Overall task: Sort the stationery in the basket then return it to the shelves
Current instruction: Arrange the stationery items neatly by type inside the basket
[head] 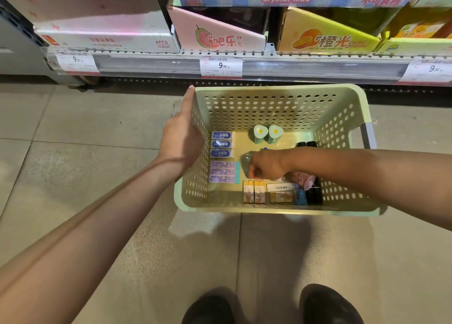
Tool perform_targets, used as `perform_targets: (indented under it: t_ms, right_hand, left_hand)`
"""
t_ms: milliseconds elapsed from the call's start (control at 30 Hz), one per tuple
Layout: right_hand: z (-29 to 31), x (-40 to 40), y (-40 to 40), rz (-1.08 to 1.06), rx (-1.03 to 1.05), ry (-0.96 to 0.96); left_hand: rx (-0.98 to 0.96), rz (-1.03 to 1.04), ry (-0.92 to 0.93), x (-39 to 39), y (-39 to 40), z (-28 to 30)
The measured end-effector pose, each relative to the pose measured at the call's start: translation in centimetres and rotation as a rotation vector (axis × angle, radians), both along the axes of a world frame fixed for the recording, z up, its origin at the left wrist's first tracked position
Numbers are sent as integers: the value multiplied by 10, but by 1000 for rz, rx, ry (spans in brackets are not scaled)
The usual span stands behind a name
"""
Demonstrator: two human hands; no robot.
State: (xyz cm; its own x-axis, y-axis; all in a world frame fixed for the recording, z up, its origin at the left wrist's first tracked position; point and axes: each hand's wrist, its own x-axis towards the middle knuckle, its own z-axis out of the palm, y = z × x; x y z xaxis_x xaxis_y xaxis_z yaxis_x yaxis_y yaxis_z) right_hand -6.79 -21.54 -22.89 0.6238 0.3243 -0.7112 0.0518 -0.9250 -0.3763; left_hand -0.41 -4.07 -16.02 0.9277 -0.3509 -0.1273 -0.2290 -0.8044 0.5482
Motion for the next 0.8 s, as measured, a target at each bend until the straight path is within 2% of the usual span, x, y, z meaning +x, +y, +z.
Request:
perform_targets:
  t_ms: [67, 233, 400, 800]
  right_hand:
    - [10, -1, -2, -6, 8, -68]
    - [26, -19, 0, 325, -237, -125]
    - [15, -29, 0, 510, -365, -277]
    - [3, -28, -7, 432, -364, -296]
  left_hand:
    - [1, 3, -2, 0, 0, 1]
    - [-4, 9, 15, -2, -1, 3]
    - [-1, -6, 15, -2, -2, 4]
    - [22, -3, -7, 0, -1, 2]
